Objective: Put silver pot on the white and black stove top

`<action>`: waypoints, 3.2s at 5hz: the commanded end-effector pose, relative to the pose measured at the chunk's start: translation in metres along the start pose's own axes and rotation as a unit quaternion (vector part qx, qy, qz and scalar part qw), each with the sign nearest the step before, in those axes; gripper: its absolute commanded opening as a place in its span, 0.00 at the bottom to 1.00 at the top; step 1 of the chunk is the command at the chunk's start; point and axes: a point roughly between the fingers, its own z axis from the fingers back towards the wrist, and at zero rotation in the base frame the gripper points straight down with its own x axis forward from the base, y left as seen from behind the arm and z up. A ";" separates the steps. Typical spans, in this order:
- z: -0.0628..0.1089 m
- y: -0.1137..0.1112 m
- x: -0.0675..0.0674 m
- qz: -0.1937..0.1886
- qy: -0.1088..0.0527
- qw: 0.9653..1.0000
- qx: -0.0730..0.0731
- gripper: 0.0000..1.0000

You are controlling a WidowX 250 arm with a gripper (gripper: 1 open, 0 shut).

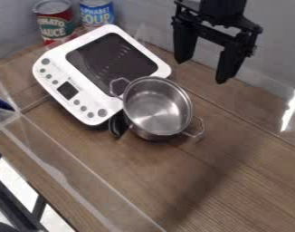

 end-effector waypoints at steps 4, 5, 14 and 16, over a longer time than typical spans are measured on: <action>-0.001 0.009 0.004 0.018 0.001 1.000 0.000 1.00; 0.007 0.009 0.005 0.020 -0.006 1.000 0.002 1.00; 0.008 -0.002 0.005 0.002 -0.008 1.000 0.000 1.00; 0.006 0.000 0.004 0.003 -0.004 1.000 -0.002 1.00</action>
